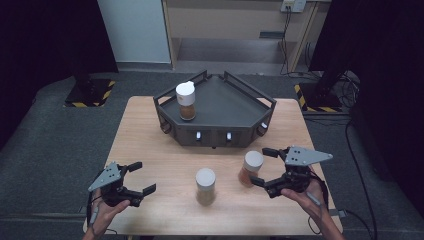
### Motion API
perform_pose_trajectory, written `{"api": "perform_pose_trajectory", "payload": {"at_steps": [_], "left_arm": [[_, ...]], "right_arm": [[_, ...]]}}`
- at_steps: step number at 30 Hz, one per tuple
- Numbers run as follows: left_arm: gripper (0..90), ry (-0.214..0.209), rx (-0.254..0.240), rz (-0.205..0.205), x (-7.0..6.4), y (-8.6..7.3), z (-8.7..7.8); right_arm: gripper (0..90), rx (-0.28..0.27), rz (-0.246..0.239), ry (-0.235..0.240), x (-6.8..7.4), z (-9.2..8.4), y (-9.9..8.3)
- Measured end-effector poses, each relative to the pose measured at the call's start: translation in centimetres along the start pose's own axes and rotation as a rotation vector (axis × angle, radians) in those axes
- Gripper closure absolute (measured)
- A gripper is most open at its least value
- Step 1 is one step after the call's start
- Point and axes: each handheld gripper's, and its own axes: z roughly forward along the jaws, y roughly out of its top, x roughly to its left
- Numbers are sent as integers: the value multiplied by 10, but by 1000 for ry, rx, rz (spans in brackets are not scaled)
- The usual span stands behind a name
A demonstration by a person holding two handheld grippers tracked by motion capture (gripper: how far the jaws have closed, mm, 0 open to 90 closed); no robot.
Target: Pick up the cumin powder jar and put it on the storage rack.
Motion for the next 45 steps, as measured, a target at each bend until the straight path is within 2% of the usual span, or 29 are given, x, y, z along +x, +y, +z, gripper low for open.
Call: {"api": "perform_pose_trajectory", "payload": {"at_steps": [12, 21, 29, 35, 45], "left_arm": [[13, 0, 7, 0, 0, 1, 1], [12, -2, 11, 1, 0, 1, 1], [12, -3, 10, 2, 0, 1, 1], [13, -6, 11, 3, 1, 1, 2], [13, -9, 8, -1, 1, 0, 2]], "right_arm": [[58, 9, -44, 75, -1, 37, 20], [59, 25, -43, 123, -3, 66, 25], [61, 45, -49, 150, -2, 88, 25], [62, 67, -30, 164, -4, 100, 21], [66, 109, -30, 188, -1, 118, 12]]}}
